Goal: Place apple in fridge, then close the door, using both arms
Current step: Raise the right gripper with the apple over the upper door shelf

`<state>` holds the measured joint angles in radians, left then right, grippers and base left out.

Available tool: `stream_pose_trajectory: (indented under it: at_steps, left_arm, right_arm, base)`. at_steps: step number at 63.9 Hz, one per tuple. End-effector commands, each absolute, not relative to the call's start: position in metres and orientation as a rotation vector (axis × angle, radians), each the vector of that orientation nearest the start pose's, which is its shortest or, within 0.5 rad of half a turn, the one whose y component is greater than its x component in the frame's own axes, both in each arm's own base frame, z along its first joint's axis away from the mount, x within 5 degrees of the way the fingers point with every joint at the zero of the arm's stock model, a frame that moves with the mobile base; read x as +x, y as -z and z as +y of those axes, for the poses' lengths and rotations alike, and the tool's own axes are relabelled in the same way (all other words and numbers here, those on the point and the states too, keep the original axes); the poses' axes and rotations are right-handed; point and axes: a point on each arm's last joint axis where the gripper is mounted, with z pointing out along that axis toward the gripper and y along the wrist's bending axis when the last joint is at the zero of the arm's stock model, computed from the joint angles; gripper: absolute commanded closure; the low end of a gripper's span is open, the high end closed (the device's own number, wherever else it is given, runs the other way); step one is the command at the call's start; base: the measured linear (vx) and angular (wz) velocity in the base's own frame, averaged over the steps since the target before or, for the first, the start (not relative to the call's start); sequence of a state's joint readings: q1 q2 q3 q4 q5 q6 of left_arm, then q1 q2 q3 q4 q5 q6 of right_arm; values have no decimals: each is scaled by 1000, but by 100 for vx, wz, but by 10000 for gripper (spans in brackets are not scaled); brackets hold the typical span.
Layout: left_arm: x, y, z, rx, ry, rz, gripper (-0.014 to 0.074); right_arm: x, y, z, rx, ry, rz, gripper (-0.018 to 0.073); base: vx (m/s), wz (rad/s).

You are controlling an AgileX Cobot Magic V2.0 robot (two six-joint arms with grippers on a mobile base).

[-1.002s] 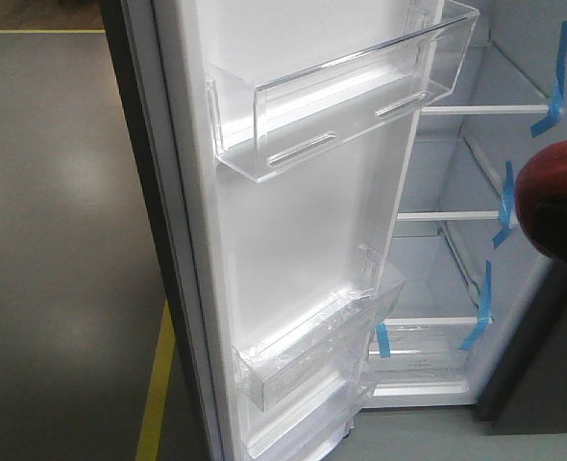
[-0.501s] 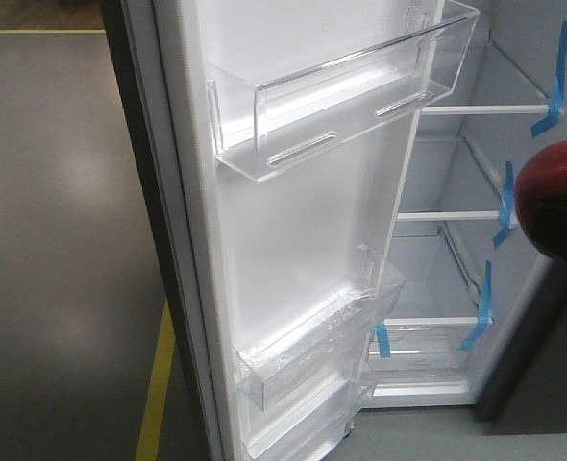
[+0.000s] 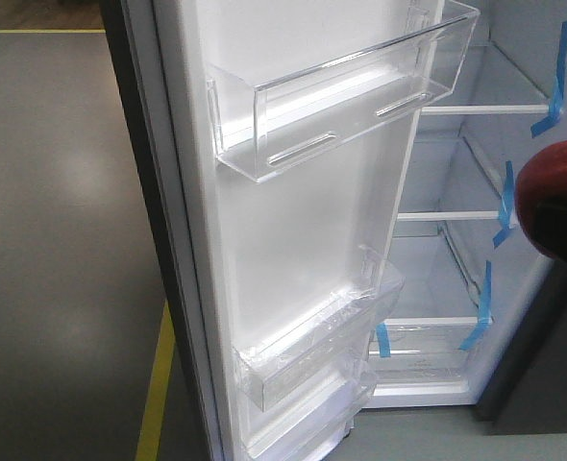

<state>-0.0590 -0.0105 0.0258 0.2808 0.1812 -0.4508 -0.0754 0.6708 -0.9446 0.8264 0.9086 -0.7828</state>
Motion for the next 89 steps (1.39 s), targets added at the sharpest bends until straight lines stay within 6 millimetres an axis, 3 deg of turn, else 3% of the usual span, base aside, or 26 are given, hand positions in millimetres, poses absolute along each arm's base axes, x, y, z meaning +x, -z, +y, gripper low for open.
stream_pose_trajectory:
  at_steps: [1,19,35,39,53,61,72,89]
  left_arm:
    - [57,-189,-1,-114,152,1615,603]
    - [57,-189,-1,-114,152,1615,603]
    - [57,-189,-1,-114,152,1615,603]
    - [57,-189,-1,-114,152,1615,603]
    - [57,-189,-1,-114,152,1615,603]
    - [57,-189,-1,-114,152,1615,603]
    - [57,-189,-1,-114,152,1615,603]
    - [57,-189,-1,-114,152,1615,603]
  right_arm:
    - [102,-426,45,-466,-418,1725,566]
    - [102,-427,45,-455,-433,1714,566]
    - [116,-452,40,-326,-434,1550,566]
    - [128,-464,40,-350,-432,1543,566]
    - [200,-518,41,-457,-465,1504,566]
    - [238,-532,44,-547,-510,1522,566]
    - [295,-526,41,-572,-549,1566,559]
    - [342,-502,40,-592,-593,1637,530]
  base:
    - [0,0]
    - [0,0]
    - [0,0]
    - [0,0]
    - [0,0]
    - [0,0]
    - [0,0]
    - [0,0]
